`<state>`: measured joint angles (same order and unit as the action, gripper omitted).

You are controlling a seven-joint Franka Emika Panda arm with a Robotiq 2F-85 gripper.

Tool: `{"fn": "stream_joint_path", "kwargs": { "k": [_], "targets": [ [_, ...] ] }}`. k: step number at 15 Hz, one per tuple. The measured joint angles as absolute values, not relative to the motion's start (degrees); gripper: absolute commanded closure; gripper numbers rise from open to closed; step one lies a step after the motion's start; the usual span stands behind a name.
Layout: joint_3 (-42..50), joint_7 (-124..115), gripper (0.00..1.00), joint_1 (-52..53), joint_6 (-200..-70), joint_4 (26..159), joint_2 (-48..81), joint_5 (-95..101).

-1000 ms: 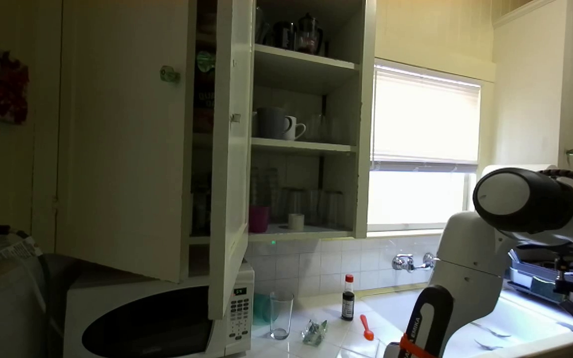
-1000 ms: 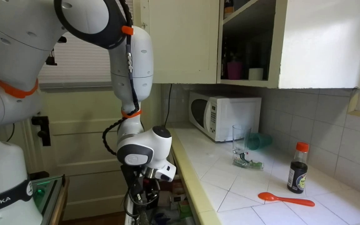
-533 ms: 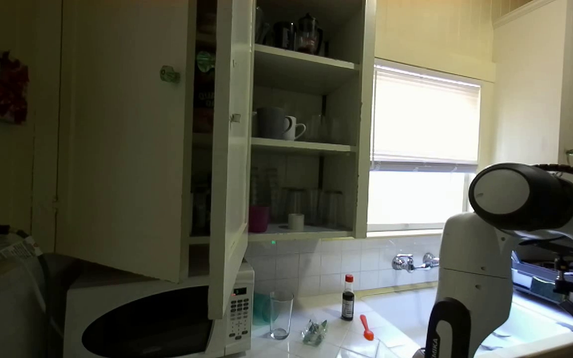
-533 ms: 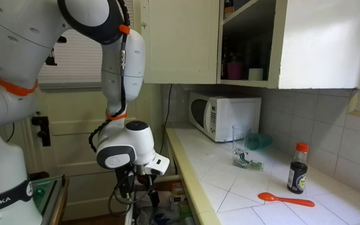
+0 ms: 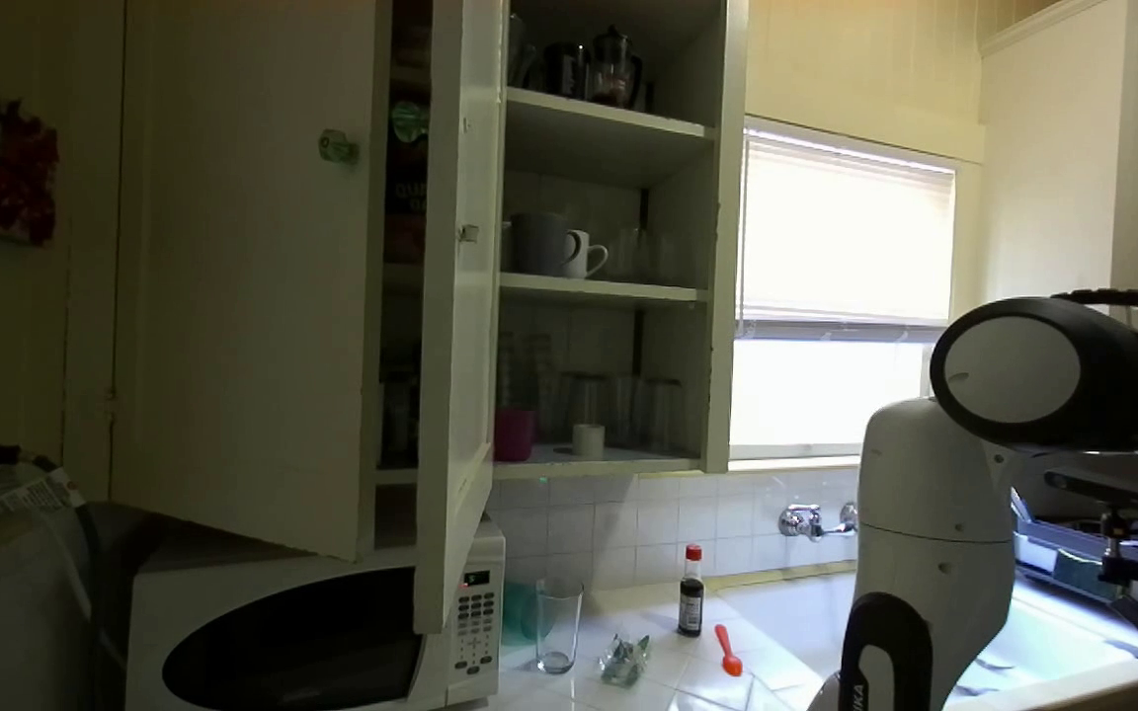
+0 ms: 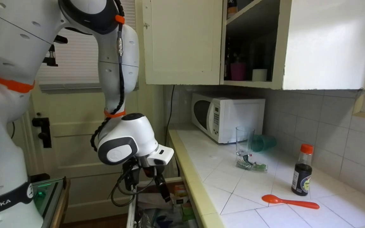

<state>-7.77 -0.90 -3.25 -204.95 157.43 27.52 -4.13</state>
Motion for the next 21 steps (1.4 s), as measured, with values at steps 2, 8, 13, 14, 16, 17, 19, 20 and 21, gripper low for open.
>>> {"fn": "stream_joint_path", "kwargs": {
  "k": [2,8,13,14,16,17,19,20,21],
  "targets": [
    [-6.1,-1.9,0.00,-0.8,-204.9,157.2,26.1,-4.7],
    [-2.7,-3.1,0.00,4.9,-204.6,156.9,22.0,-9.2],
    [2.9,-0.7,0.00,14.3,-207.6,157.0,19.5,-24.4],
    [2.8,0.3,0.00,15.0,-208.2,156.8,19.4,-27.0],
    [2.7,0.7,0.00,15.5,-208.4,156.8,19.3,-28.5],
    [2.7,0.8,0.00,15.5,-208.4,156.7,19.3,-28.6],
    [2.8,0.8,0.00,15.4,-208.4,156.7,19.3,-28.7],
    [2.8,0.8,0.00,15.4,-208.5,156.7,19.3,-28.7],
    [2.8,0.8,0.00,15.4,-208.5,156.7,19.3,-28.7]
  ]
}}
